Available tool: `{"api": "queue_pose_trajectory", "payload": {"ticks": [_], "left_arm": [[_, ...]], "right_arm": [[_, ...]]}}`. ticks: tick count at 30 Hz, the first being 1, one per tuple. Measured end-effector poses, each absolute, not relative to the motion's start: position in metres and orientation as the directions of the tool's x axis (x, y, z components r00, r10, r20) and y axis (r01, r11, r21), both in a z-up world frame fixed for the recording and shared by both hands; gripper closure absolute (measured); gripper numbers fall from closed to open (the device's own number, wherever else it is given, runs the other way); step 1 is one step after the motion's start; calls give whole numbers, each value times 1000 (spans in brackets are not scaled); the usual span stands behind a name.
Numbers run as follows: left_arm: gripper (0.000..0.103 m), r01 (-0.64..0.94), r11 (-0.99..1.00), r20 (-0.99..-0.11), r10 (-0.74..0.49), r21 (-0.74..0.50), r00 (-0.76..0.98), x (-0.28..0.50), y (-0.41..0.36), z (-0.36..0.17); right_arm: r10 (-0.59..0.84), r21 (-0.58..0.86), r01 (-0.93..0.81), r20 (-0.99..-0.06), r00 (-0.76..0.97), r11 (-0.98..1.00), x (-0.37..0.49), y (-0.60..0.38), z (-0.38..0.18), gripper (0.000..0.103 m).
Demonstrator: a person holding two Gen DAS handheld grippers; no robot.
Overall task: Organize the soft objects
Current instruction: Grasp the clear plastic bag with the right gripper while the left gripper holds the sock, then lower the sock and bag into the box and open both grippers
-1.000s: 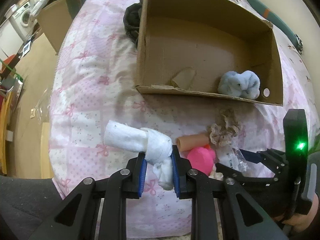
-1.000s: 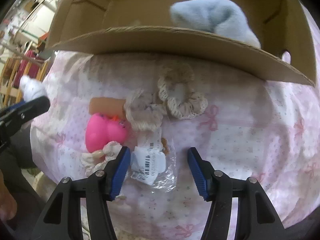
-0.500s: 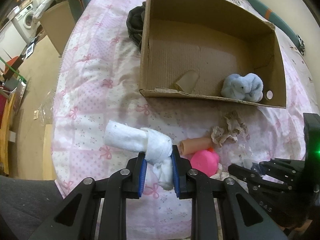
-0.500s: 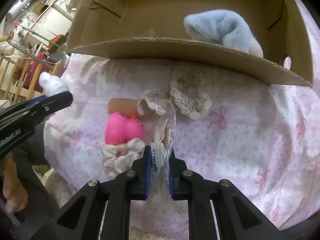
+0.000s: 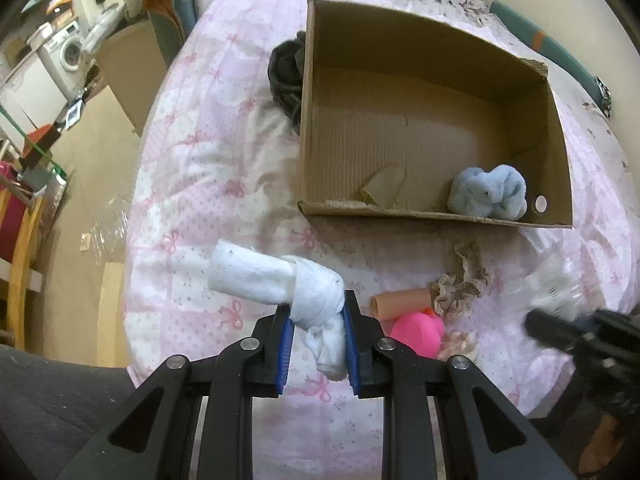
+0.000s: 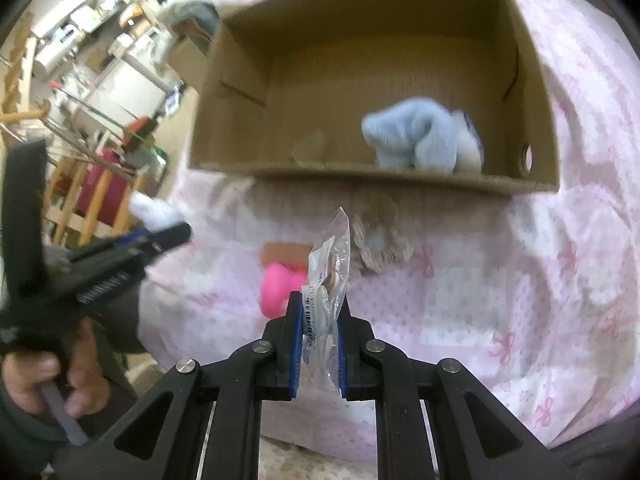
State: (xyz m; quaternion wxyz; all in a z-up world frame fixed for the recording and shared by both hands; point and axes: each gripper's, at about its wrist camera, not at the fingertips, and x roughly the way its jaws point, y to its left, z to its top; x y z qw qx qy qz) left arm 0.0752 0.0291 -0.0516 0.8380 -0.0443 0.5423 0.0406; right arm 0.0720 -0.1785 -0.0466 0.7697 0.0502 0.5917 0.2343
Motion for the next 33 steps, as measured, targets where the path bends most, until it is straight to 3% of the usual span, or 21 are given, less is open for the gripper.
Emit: {"api": "queue_pose_trajectory", "payload": {"ticks": [7, 16, 28, 33], "left_arm": [[83, -126, 991, -813, 37, -46, 582, 66, 31, -12], [83, -92, 990, -793, -25, -102, 608, 84, 30, 22], [83, -6, 999, -779, -32, -46, 626, 144, 15, 21], [83, -33, 992, -823, -85, -125, 561, 150, 24, -16]], "right_arm": [[486, 380, -322, -786, 382, 867, 69, -192, -3, 87], [507, 390, -324, -680, 530, 862, 82, -213, 45, 87], [462, 308, -358, -714, 525, 882, 135, -209, 39, 87], [457, 337, -316, -740, 494, 887, 142, -212, 13, 87]]}}
